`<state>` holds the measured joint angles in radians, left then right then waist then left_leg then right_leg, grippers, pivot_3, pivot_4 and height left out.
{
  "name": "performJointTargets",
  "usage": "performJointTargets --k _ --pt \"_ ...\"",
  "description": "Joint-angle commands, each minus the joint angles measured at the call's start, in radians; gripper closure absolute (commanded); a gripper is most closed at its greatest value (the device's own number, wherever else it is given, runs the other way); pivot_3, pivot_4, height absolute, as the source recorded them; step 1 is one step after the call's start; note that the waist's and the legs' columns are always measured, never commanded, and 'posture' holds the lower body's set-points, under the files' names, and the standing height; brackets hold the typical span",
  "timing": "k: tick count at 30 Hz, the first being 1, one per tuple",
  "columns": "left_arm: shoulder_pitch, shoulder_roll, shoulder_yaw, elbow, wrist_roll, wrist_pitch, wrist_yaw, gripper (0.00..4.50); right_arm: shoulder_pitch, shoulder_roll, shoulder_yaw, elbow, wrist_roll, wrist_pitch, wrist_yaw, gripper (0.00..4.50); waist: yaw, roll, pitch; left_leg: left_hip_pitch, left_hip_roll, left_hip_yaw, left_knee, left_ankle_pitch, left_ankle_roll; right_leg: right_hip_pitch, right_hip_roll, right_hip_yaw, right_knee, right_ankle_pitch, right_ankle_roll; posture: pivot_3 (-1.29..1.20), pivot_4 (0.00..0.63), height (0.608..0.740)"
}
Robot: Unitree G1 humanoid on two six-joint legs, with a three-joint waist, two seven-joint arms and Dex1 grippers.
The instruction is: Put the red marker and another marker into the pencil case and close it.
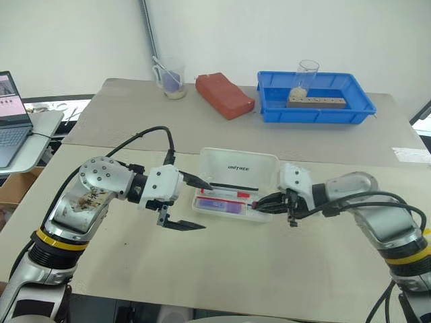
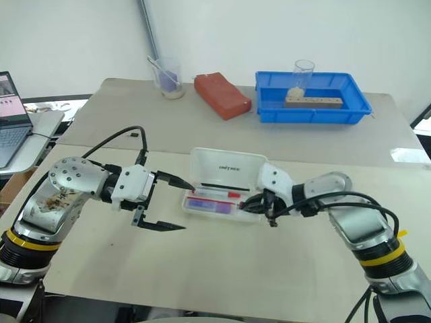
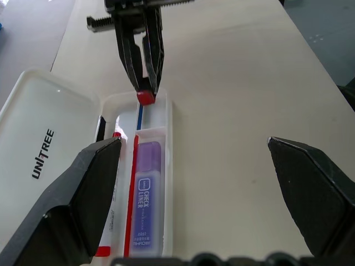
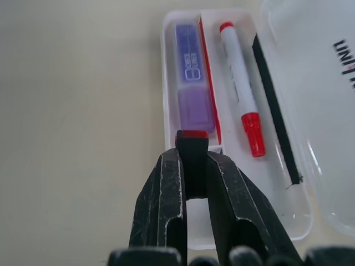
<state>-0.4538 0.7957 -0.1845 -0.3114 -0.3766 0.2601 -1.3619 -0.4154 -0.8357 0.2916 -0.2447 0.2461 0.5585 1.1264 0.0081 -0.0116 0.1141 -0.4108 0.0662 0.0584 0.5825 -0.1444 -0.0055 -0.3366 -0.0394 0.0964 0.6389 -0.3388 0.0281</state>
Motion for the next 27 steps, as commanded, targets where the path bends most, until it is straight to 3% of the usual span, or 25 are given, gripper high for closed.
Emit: performJointTargets --k 1,11,12,21,27 --pt "0.006 0.012 0.022 -0.038 -0.012 -0.004 0.007 0.0 -0.029 -0.004 0.011 0.037 -0.037 -0.072 0.033 4.31 -0.001 0.0 0.0 0.0 0.0 0.0 0.0 0.0 0.0 0.001 0.0 0.0 0.0 0.0 0.0 0.0 0.15 0.74" --pt "0.067 0.022 0.04 -0.048 -0.003 -0.038 0.021 0.0 -0.054 0.026 0.027 0.095 -0.063 -0.116 0.072 4.31 -0.018 0.0 0.0 -0.001 0.002 -0.001 -0.001 0.0 0.0 0.001 0.003 0.0 0.002 0.0 -0.001 0.0 0.15 0.74" --pt "0.069 0.023 0.039 -0.05 -0.002 -0.039 0.023 0.0 -0.054 0.028 0.025 0.094 -0.061 -0.113 0.074 3.27 -0.016 0.0 0.0 -0.001 0.002 -0.001 -0.001 0.0 0.0 0.001 0.003 0.0 0.002 0.0 -0.001 0.0 0.15 0.74" --pt "0.016 0.011 0.028 -0.013 0.009 -0.018 0.045 0.0 -0.071 0.041 -0.035 0.069 -0.023 -0.056 0.052 0.25 -0.016 0.0 0.0 -0.001 0.002 -0.001 -0.001 0.0 0.0 0.001 0.003 0.0 0.002 0.0 -0.001 0.0 0.15 0.74" --pt "-0.172 -0.038 0.072 0.19 0.004 0.087 0.124 0.0 -0.05 0.041 -0.221 -0.094 0.15 0.141 -0.019 0.25 -0.009 0.0 0.0 -0.002 0.001 -0.002 -0.001 0.0 0.0 0.002 0.003 0.0 0.003 0.0 -0.001 0.0 0.15 0.74"
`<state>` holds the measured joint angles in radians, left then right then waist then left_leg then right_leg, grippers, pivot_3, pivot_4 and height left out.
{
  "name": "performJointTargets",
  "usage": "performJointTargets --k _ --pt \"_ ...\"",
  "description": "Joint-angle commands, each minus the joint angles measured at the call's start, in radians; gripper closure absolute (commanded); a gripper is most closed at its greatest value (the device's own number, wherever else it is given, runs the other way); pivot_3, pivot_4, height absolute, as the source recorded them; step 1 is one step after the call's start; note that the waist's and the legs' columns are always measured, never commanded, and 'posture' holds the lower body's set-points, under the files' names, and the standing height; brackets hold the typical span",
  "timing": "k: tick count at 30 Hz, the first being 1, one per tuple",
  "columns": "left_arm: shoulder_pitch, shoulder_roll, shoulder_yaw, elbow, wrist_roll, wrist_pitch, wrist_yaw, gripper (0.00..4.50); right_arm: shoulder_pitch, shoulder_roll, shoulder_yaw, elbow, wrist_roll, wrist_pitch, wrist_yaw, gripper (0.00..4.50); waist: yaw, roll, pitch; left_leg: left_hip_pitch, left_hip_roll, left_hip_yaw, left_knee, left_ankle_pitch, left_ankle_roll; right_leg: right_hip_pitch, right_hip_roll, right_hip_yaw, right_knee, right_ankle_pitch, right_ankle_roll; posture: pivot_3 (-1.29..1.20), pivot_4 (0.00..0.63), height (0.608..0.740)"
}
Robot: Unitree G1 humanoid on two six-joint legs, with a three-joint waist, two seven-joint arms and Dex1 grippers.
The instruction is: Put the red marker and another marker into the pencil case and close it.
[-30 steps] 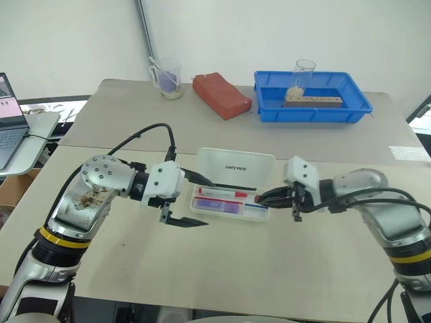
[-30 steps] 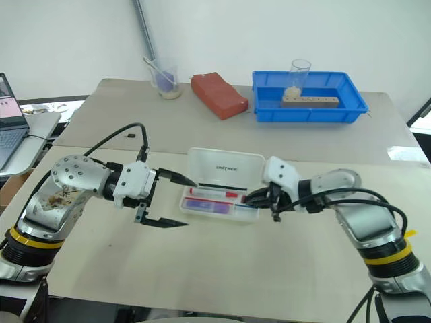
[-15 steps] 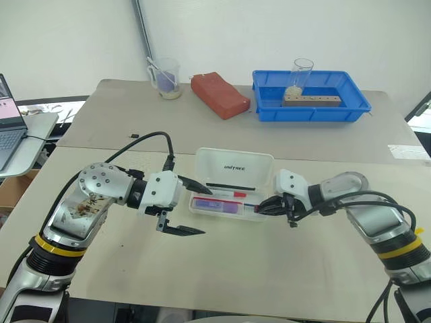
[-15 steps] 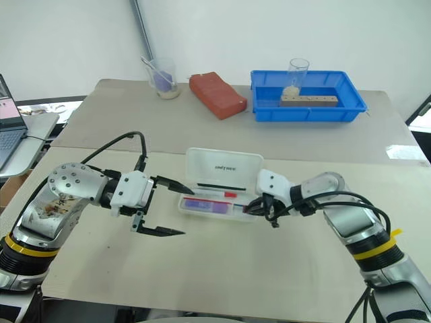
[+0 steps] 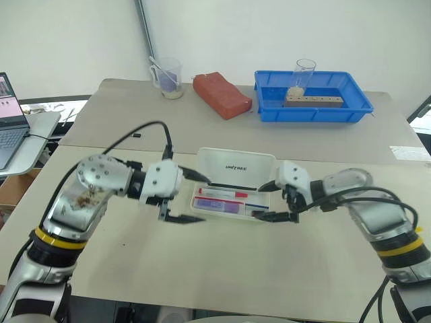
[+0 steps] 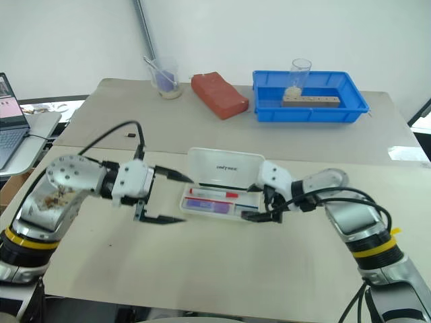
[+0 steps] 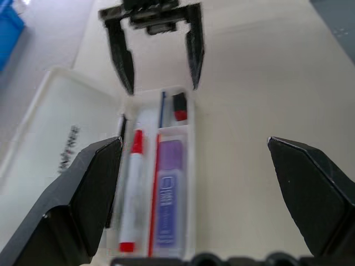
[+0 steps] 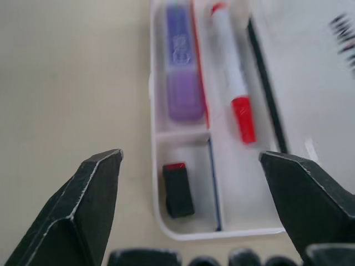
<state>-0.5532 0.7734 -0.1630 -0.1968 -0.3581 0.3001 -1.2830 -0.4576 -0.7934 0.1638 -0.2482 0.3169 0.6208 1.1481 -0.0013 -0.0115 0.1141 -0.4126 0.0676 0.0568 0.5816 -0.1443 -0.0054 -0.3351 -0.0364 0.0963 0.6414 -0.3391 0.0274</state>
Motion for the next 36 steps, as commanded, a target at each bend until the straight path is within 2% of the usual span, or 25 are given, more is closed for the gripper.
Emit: performJointTargets --k 1,4,5,6,7,8,12,13,19,25,30,36 --pt "-0.102 -0.027 0.056 0.114 -0.008 0.051 0.06 0.0 -0.005 0.001 -0.116 -0.115 0.102 0.111 -0.06 0.25 -0.001 0.0 0.0 0.0 0.0 0.0 0.0 0.0 0.0 0.0 0.0 0.0 0.0 0.0 0.0 0.0 0.15 0.74" --pt "-0.258 -0.122 0.061 0.382 0.059 0.016 0.17 0.77 -0.015 0.023 -0.225 -0.208 0.173 0.222 -0.174 0.23 0.004 0.0 0.0 -0.001 0.0 -0.001 0.0 0.0 0.0 -0.001 0.0 0.0 0.0 0.0 0.0 0.0 0.15 0.74" --pt "-0.289 -0.142 0.055 0.448 0.081 -0.005 0.188 1.21 -0.018 0.026 -0.239 -0.225 0.183 0.241 -0.2 0.23 0.006 0.0 0.0 -0.001 0.0 -0.002 0.0 0.0 0.0 -0.001 0.0 -0.001 0.001 0.0 0.0 0.0 0.15 0.74" --pt "-0.318 -0.167 0.039 0.52 0.118 -0.053 0.209 1.36 -0.017 0.025 -0.245 -0.241 0.186 0.252 -0.217 0.23 0.006 0.0 0.0 -0.001 -0.001 -0.002 0.001 0.0 0.0 -0.001 0.0 -0.001 0.001 0.0 0.0 0.0 0.15 0.74" --pt "-0.34 -0.185 0.028 0.573 0.145 -0.091 0.222 2.03 -0.016 0.023 -0.248 -0.253 0.191 0.261 -0.232 0.23 0.007 0.0 0.0 -0.001 -0.001 -0.002 0.001 0.0 0.0 -0.001 0.0 0.0 0.0 0.0 0.0 0.0 0.15 0.74" --pt "-0.366 -0.211 0.01 0.639 0.18 -0.145 0.238 2.31 -0.014 0.026 -0.258 -0.267 0.201 0.277 -0.254 0.23 0.007 0.0 0.0 -0.001 -0.001 -0.002 0.001 0.0 0.0 -0.001 0.0 0.0 0.0 0.0 0.0 0.0 0.15 0.74" --pt "-0.467 -0.298 -0.013 0.875 0.277 -0.28 0.309 4.19 0.006 0.02 -0.297 -0.319 0.231 0.327 -0.322 0.23 0.01 -0.001 0.001 -0.003 -0.001 -0.001 0.0 0.0 0.0 -0.002 0.0 0.0 0.0 0.0 0.0 0.0 0.15 0.74" --pt "-0.489 -0.311 -0.02 0.929 0.302 -0.312 0.322 4.35 0.011 0.014 -0.309 -0.338 0.243 0.342 -0.335 0.23 0.01 -0.002 0.001 -0.003 -0.001 -0.001 0.0 0.0 0.0 -0.002 0.0 0.0 0.0 0.0 0.0 0.0 0.15 0.74" --pt "-0.547 -0.333 -0.105 1.108 0.43 -0.422 0.265 4.35 0.005 -0.003 -0.337 -0.405 0.303 0.41 -0.397 0.23 0.006 -0.001 0.001 -0.004 -0.001 -0.002 -0.001 0.0 0.0 -0.003 0.0 0.0 0.0 0.0 0.0 0.0 0.15 0.74" --pt "-0.572 -0.346 -0.106 1.15 0.438 -0.419 0.153 4.35 0.015 0.005 -0.329 -0.405 0.32 0.406 -0.445 0.23 0.0 -0.002 0.001 -0.004 -0.001 -0.002 -0.001 0.0 0.0 -0.003 0.001 0.0 0.0 0.0 0.0 0.0 0.15 0.74" --pt "-0.563 -0.337 -0.082 1.103 0.405 -0.395 0.058 4.35 0.018 -0.001 -0.328 -0.389 0.33 0.386 -0.448 0.23 -0.001 -0.002 0.001 -0.004 -0.001 -0.002 -0.001 0.0 0.0 -0.003 0.0 0.0 0.0 0.0 0.0 0.0 0.15 0.74" --pt "-0.497 -0.302 -0.075 0.941 0.365 -0.342 -0.064 4.35 0.0 -0.028 -0.312 -0.355 0.319 0.353 -0.422 0.23 -0.009 -0.001 0.001 -0.004 -0.001 -0.002 -0.001 0.0 0.0 -0.003 0.001 0.0 0.0 0.0 0.0 0.0 0.15 0.74"
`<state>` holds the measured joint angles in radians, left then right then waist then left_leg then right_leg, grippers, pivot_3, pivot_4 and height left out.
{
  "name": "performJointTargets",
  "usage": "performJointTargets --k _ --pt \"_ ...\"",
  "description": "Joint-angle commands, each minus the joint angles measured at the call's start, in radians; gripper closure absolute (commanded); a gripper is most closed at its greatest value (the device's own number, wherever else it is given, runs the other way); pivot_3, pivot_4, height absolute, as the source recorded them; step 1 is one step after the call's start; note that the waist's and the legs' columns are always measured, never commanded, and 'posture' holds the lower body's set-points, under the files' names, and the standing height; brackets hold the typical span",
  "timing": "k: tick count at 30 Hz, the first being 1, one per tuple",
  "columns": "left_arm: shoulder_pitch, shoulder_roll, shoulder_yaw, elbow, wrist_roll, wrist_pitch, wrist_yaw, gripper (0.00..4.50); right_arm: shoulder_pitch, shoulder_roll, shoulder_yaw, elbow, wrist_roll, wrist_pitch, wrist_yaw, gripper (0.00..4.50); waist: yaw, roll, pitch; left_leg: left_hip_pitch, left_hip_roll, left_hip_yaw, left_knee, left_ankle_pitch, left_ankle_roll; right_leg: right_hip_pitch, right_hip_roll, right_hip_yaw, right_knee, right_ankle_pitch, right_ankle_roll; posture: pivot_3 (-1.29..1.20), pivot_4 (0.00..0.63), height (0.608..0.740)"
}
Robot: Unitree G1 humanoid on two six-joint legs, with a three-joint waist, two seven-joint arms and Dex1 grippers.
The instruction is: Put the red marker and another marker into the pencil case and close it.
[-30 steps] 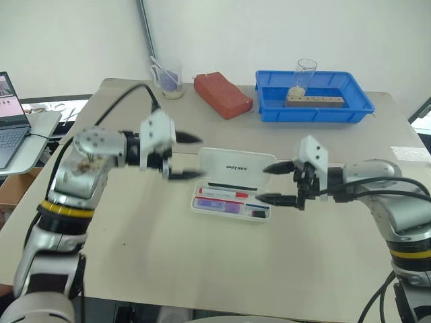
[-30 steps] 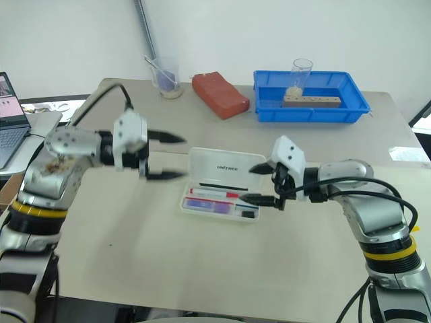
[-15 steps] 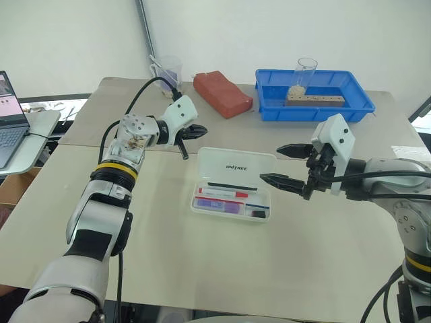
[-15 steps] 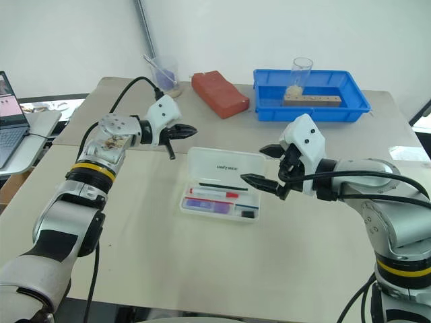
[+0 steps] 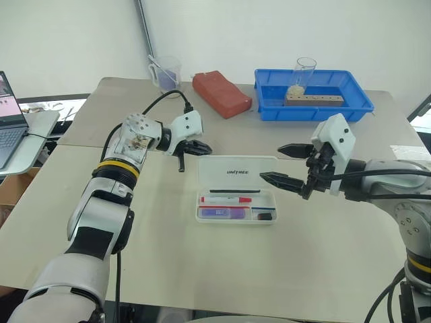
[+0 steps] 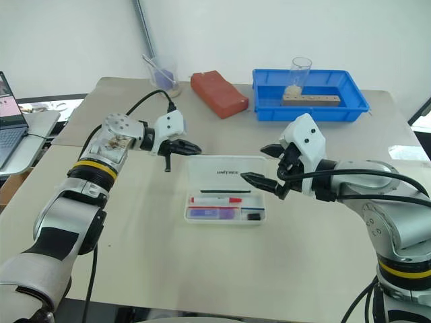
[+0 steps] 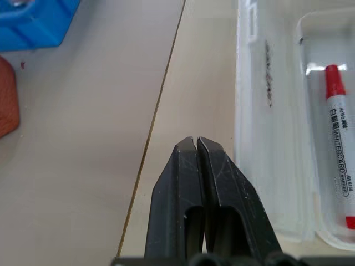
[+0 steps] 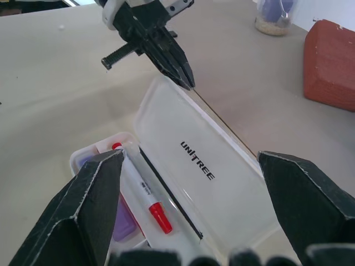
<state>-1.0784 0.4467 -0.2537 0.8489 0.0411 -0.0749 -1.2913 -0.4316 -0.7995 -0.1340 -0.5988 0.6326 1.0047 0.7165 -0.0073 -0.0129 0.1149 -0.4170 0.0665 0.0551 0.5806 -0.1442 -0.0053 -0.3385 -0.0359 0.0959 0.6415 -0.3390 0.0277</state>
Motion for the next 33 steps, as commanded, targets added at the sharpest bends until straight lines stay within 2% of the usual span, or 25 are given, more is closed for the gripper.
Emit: performJointTargets --k 1,8,14,21,25,29,32,33 --pt "0.052 0.031 0.014 -0.159 -0.047 0.054 -0.076 4.35 -0.035 -0.028 -0.015 0.0 0.009 -0.029 0.015 0.23 -0.005 0.0 0.0 0.0 0.0 0.0 0.0 0.0 0.0 0.0 0.0 0.0 0.0 0.0 0.0 0.0 0.15 0.74" --pt "0.23 0.073 -0.021 -0.515 -0.089 0.222 -0.152 4.35 -0.057 -0.098 -0.017 0.002 0.106 0.021 0.106 0.23 -0.007 0.001 0.0 0.001 0.001 0.0 0.0 0.0 0.0 0.001 0.001 0.0 0.0 0.0 0.0 0.0 0.15 0.74" --pt "0.344 0.086 -0.061 -0.687 -0.085 0.257 -0.131 4.35 0.02 -0.148 0.014 -0.026 0.114 0.005 0.141 0.23 -0.003 0.001 0.0 0.001 0.001 -0.001 0.0 0.0 0.0 0.002 0.0 0.0 -0.001 0.0 0.0 0.0 0.15 0.74" --pt "0.417 0.101 -0.192 -0.685 0.062 0.119 -0.066 4.35 0.099 -0.134 0.1 -0.06 0.068 -0.038 0.13 0.23 -0.006 0.001 0.0 0.002 0.0 -0.001 0.0 0.0 0.0 0.003 0.0 0.001 -0.001 0.0 0.0 0.0 0.15 0.74" --pt "0.414 0.084 -0.212 -0.665 0.078 0.105 -0.04 4.35 0.097 -0.117 0.122 -0.045 0.042 -0.056 0.111 0.23 -0.002 0.001 -0.001 0.002 0.0 -0.001 0.001 0.0 0.0 0.004 0.0 0.001 -0.001 0.0 0.0 0.0 0.15 0.74" --pt "0.397 0.086 -0.191 -0.659 0.055 0.103 -0.04 4.35 0.093 -0.105 0.122 -0.031 0.034 -0.063 0.099 0.23 -0.002 0.001 -0.001 0.002 0.0 -0.001 0.001 0.0 0.0 0.004 0.0 0.001 -0.001 0.0 0.0 0.0 0.15 0.74" --pt "0.353 0.095 -0.04 -0.696 -0.084 0.198 -0.019 4.35 0.117 -0.132 0.1 0.0 0.013 -0.093 0.126 0.23 -0.005 0.002 -0.001 0.002 0.0 -0.001 0.001 0.0 0.0 0.003 0.0 0.001 -0.001 0.0 0.0 0.0 0.15 0.74" --pt "0.35 0.097 0.012 -0.72 -0.136 0.247 -0.007 4.12 0.127 -0.14 0.094 0.014 0.002 -0.107 0.134 0.23 -0.005 0.001 -0.001 0.001 0.0 -0.001 0.001 0.0 0.0 0.002 0.0 0.001 -0.001 0.0 0.0 0.0 0.15 0.74"
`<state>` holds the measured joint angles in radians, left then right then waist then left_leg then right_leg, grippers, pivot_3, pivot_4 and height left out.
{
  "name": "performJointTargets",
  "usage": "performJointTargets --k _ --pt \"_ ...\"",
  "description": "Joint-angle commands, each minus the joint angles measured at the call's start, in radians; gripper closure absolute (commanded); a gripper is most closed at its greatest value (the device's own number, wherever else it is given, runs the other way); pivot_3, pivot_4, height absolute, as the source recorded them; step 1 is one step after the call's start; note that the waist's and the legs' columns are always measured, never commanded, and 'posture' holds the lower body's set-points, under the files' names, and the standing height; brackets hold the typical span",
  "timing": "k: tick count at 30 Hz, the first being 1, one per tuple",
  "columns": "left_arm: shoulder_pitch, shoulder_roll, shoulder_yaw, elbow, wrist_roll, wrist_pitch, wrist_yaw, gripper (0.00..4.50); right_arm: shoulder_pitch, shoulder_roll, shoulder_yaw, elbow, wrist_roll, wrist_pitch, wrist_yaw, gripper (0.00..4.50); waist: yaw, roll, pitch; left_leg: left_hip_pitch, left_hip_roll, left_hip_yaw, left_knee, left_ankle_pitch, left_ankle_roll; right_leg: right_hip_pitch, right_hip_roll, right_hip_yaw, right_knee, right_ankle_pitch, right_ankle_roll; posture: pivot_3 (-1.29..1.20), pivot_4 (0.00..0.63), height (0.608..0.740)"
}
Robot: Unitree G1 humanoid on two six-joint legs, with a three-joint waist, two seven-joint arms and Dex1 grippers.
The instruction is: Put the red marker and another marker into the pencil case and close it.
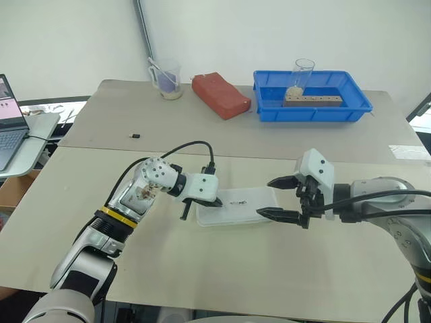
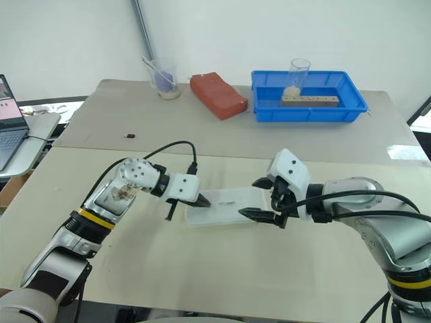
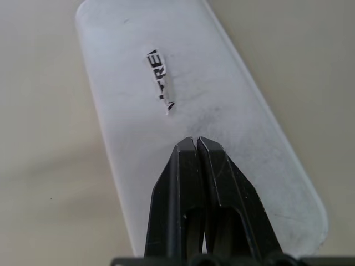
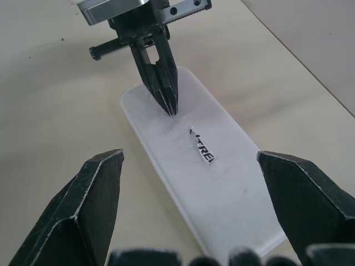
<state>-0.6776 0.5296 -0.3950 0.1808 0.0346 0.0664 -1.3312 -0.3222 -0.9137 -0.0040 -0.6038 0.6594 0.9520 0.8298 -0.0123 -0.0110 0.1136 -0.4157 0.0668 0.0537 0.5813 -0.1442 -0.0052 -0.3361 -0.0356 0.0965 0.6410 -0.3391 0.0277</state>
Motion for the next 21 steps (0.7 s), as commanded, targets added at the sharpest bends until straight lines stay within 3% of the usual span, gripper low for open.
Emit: performJointTargets --k 1,4,9,16,21 --pt "-0.047 0.025 0.199 -0.083 -0.173 0.164 0.044 3.84 0.029 -0.032 -0.039 0.037 -0.04 -0.074 0.027 0.23 -0.001 -0.002 0.001 0.0 0.0 0.0 0.0 0.0 0.0 0.0 0.0 0.0 0.0 0.0 0.0 0.0 0.15 0.74" --pt "-0.025 0.059 0.275 -0.147 -0.24 0.272 0.072 2.58 0.051 -0.039 -0.045 0.073 -0.069 -0.117 0.038 0.23 -0.002 -0.001 0.001 0.0 0.001 0.0 0.0 0.0 0.0 0.0 0.001 0.0 0.0 0.0 0.001 0.0 0.15 0.74" --pt "0.155 0.221 0.44 -0.263 -0.3 0.384 0.117 0.03 0.065 -0.044 -0.07 0.168 -0.111 -0.175 0.05 0.23 -0.016 0.0 0.001 0.003 0.001 0.0 -0.002 0.0 0.0 0.001 0.001 0.001 0.0 0.0 0.001 0.0 0.15 0.74" --pt "0.383 0.311 0.612 -0.396 -0.322 0.45 0.25 0.03 0.052 -0.042 -0.095 0.267 -0.155 -0.216 0.045 0.23 0.0 -0.003 0.002 0.005 0.001 0.003 -0.004 0.0 0.0 0.0 -0.003 0.0 -0.001 -0.001 0.0 0.0 0.15 0.74" --pt "0.431 0.304 0.626 -0.433 -0.32 0.449 0.333 0.03 0.022 -0.021 -0.085 0.341 -0.182 -0.248 0.042 0.23 0.004 -0.004 0.003 0.007 0.001 0.006 -0.005 0.0 0.0 0.0 -0.007 -0.001 -0.003 -0.001 0.0 0.0 0.15 0.74"
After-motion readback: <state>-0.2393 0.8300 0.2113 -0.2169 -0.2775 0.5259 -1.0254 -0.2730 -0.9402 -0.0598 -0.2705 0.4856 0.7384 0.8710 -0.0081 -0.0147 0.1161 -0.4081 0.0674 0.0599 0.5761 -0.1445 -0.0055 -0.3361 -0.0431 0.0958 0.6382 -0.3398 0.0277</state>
